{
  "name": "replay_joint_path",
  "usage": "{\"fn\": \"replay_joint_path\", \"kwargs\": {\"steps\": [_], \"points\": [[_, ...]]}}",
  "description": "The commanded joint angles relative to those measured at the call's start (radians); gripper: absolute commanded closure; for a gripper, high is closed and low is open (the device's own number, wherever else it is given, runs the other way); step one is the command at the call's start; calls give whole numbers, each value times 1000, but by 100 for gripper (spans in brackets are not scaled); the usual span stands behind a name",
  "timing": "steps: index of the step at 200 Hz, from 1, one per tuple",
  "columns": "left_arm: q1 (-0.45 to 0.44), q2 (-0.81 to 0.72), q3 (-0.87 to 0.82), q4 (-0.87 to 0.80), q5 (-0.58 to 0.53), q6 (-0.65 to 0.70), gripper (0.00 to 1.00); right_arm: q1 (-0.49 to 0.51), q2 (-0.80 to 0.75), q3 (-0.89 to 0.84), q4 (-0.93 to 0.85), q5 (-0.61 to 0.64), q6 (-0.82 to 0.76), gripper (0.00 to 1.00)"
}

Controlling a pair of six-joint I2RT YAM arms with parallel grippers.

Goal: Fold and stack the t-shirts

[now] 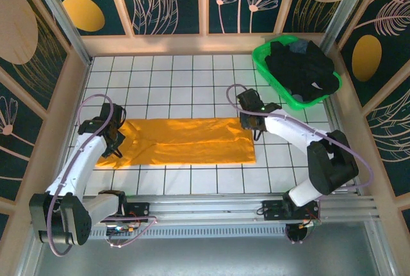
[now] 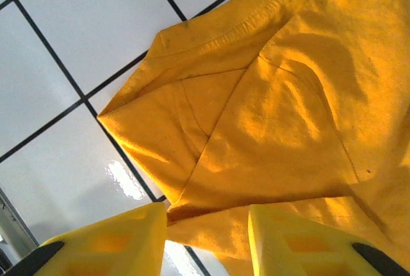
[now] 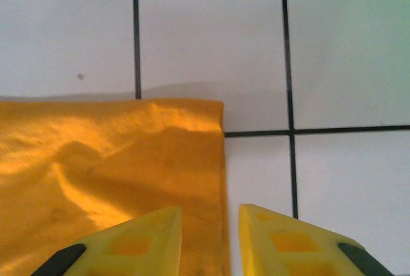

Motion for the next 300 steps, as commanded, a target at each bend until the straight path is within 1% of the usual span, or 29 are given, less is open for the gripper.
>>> {"fn": "replay_joint_path", "kwargs": {"steps": [1,14,20,47,61,79,104,132,153,171,207,223,239,254,276,292,300], "points": [[-2,53,81,35,-24,22,61,-19,56,72,15,-195,45,74],[-1,105,112,82,-8,49,63,-20,103,109,9,-240,51,76],[2,133,118,130,8,56,64,-22,125,127,3,-263,53,77],[27,292,159,287,113,85,67,-45,249,191,-22,-334,73,79],[58,388,165,359,162,100,70,-62,293,206,-30,-353,87,79],[125,500,174,421,219,127,72,-90,342,227,-57,-324,112,79],[224,631,213,426,191,209,75,-142,410,256,-124,-263,156,79],[334,697,225,412,191,263,79,-193,465,276,-155,-212,181,79],[379,728,238,427,223,279,80,-220,512,327,-154,-209,164,78],[382,779,293,424,266,283,81,-229,563,401,-165,-200,135,77],[382,852,421,457,378,250,81,-252,682,611,-185,-186,59,75],[382,873,485,457,393,249,80,-262,736,719,-215,-169,28,75],[380,857,529,445,383,247,79,-263,737,782,-214,-165,-2,73],[369,806,545,429,352,252,77,-253,693,787,-192,-151,-23,70],[321,709,517,406,294,277,69,-228,603,723,-160,-130,-28,67],[270,642,463,416,306,292,67,-207,549,655,-148,-138,-12,66],[242,614,428,435,336,296,66,-199,528,617,-141,-151,1,66]]}}
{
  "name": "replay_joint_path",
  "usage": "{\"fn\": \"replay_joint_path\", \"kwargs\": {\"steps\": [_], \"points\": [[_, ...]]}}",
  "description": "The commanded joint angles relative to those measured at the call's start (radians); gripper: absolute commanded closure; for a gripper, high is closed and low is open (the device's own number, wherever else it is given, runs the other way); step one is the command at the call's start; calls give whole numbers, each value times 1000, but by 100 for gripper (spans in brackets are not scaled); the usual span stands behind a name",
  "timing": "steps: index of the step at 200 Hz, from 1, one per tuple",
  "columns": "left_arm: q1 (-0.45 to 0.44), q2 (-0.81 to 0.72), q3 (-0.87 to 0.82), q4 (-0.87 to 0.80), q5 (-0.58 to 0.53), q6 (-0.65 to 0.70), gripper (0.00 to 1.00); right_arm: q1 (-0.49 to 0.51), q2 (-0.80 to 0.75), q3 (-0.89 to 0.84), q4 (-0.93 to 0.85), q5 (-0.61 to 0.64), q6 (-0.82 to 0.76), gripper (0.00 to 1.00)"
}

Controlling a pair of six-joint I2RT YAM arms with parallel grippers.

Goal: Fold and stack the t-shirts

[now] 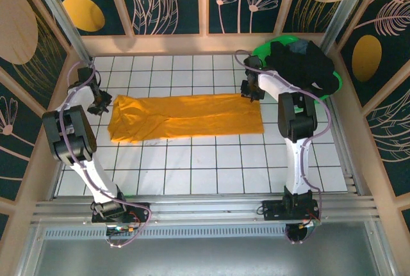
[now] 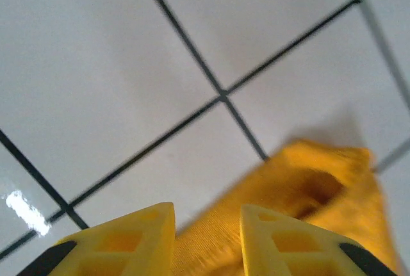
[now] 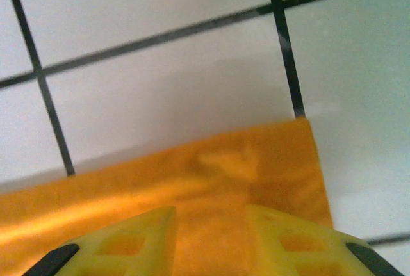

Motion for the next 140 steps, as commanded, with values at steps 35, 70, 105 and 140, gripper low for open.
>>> {"fn": "replay_joint_path", "kwargs": {"steps": [35,70,105,140], "points": [[-154,-140,-220,155,295,25,67,28,-186,-268,61,-71,68,66],[-220,-94,-208,176,350,74,66,-26,-154,-345,54,-101,79,67],[-249,-22,-170,214,393,124,63,-26,-140,-316,61,-126,54,67],[-273,21,-153,214,418,171,62,-21,-148,-294,50,-125,59,66]]}}
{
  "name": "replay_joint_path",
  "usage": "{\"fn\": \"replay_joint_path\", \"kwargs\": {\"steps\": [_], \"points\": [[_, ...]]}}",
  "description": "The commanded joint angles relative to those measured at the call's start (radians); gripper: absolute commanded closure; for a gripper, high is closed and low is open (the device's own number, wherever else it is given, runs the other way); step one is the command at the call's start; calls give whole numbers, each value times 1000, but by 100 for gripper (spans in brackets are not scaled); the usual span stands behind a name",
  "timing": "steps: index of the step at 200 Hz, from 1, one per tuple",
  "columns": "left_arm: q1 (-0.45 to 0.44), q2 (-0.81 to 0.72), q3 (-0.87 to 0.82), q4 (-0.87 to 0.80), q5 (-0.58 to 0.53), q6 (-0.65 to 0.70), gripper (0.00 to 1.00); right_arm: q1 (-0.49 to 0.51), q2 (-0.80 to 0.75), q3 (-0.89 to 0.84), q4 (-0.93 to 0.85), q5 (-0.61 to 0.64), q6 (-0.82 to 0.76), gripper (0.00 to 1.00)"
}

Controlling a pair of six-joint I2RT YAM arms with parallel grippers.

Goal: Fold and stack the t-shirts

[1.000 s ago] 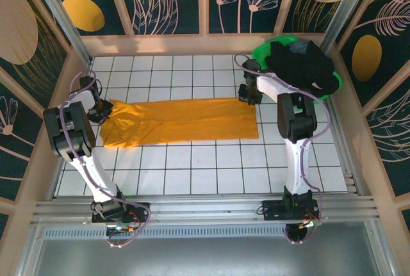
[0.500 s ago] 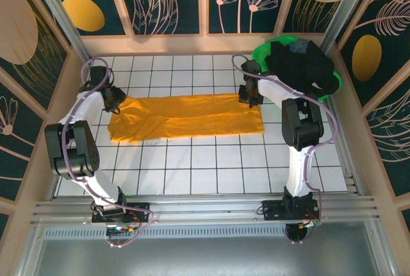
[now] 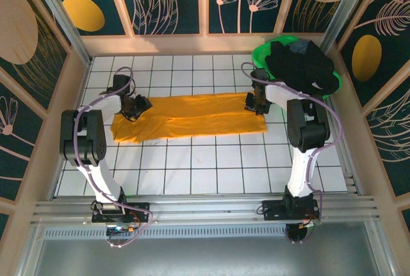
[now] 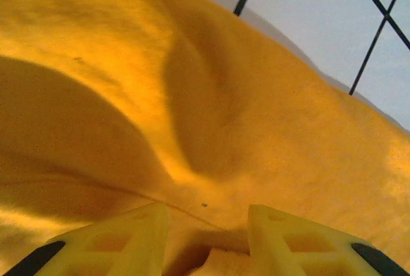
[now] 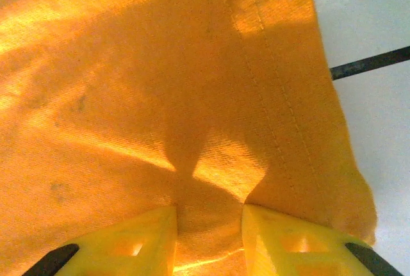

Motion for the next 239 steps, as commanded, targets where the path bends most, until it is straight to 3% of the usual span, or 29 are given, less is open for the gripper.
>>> {"fn": "replay_joint_path", "kwargs": {"steps": [1,106,169,239], "points": [[-17,26,29,21,41,63,62,4,26,18,-28,-14,-1,66],[-49,27,-26,9,61,106,64,18,-22,78,-47,-25,1,62],[-80,-63,-105,-3,114,61,74,23,-22,103,-52,-25,3,62],[-227,-128,-180,-8,168,-52,76,24,-33,103,-51,-29,6,61]]}}
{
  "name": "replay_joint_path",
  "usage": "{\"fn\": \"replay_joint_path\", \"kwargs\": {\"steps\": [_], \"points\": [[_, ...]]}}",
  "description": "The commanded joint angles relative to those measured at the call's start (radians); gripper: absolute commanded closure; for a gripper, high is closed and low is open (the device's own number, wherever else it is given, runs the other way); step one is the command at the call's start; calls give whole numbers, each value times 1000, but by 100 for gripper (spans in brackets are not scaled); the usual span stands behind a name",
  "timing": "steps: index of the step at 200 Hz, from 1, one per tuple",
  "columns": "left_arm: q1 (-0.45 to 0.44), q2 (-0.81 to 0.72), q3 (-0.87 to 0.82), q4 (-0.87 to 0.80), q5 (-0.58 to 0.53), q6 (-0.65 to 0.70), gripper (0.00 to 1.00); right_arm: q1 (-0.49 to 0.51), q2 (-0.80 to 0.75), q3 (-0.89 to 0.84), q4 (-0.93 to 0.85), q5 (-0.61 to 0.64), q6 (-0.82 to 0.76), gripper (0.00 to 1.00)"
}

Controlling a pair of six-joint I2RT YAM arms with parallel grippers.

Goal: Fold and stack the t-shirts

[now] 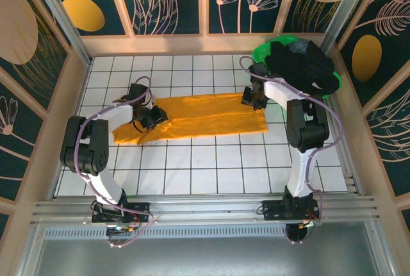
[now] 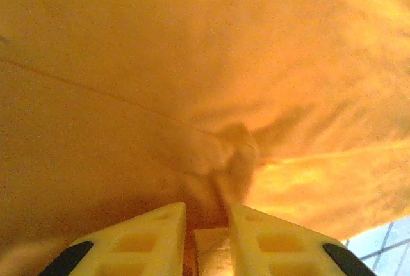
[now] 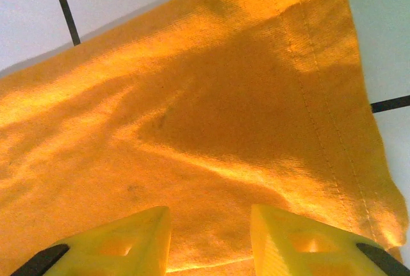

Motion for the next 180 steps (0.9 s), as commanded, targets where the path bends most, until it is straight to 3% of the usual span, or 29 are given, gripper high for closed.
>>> {"fn": "replay_joint_path", "kwargs": {"steps": [1,48,65,80,103,135,158,180], "points": [[-53,-18,-28,-17,50,-63,76,8,-33,23,-24,-9,6,61],[-126,-4,-9,-81,62,-105,77,10,-69,4,14,-52,-5,61],[-123,-49,34,-141,-2,-101,76,11,-123,-47,102,-150,-25,61],[-114,-89,80,-214,-114,-102,71,12,-191,-123,232,-311,-35,61],[-10,-128,73,-255,-209,-120,66,21,-227,-185,366,-570,0,59],[179,-122,32,-224,-249,-76,61,83,-227,-188,406,-665,1,57],[259,-79,33,-180,-251,-25,61,118,-217,-175,451,-784,14,55],[315,-44,21,-131,-222,0,61,146,-201,-139,426,-811,-2,54]]}}
